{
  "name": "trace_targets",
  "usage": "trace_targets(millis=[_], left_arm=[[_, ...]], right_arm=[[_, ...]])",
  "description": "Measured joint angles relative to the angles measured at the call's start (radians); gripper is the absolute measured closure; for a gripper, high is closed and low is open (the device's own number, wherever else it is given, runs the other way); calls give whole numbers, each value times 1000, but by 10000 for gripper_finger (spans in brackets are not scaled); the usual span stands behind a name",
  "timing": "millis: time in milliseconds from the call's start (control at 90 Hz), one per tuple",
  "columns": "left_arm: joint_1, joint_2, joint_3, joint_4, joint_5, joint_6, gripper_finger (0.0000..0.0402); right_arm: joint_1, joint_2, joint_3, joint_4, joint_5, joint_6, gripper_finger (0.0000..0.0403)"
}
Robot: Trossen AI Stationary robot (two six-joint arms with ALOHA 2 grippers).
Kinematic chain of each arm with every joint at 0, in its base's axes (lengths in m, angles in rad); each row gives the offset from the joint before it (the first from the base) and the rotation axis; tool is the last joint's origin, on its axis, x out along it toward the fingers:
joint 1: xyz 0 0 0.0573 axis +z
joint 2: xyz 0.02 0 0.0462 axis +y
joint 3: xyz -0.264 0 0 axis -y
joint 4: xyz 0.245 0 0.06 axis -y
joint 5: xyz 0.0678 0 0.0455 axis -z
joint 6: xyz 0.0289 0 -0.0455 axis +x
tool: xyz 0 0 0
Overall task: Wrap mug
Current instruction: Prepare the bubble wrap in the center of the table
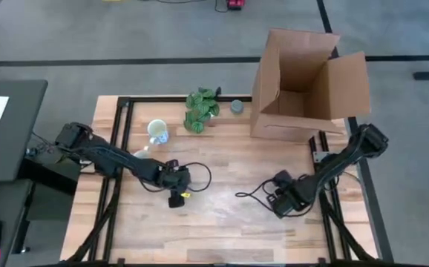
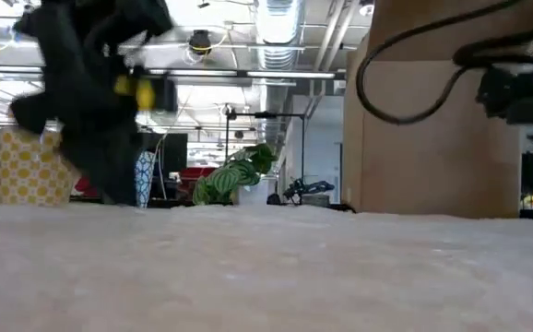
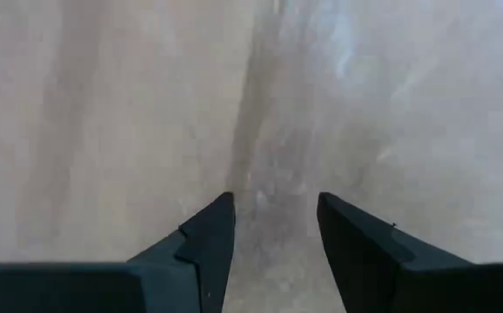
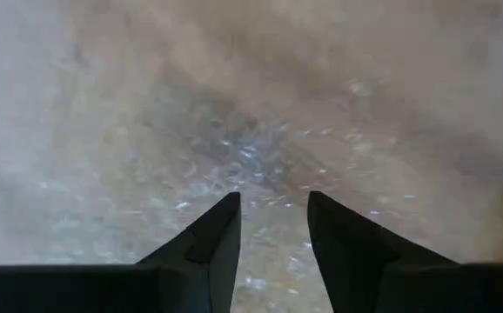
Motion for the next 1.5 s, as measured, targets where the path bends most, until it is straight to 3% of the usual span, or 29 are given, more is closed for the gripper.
trace_targets(millis=[111,244,311,422,611,822,1033,1200,1500], left_arm=[[1,-77,40,-128,-84,-1,254],[34,-188,79,-248,-165,-89,254],[89,-227,78,-296,-168,-82,254],[208,-266,77,-305,-161,57,253],[452,-271,77,-347,-58,245,253],[626,-262,77,-420,-67,339,253],[717,-262,77,-448,-51,352,253],[756,-263,62,-441,52,364,253],[770,-172,7,-434,52,368,265]], right_arm=[[18,-9,67,-114,22,26,281],[32,-10,98,-112,124,28,280],[33,-10,98,-87,171,28,280],[28,-10,98,-61,235,14,280],[16,-10,98,-23,241,-27,280],[16,-10,98,-2,241,-42,280],[13,-10,98,5,257,-44,280],[13,-10,98,6,260,-44,280],[14,-9,98,9,264,-59,280]])
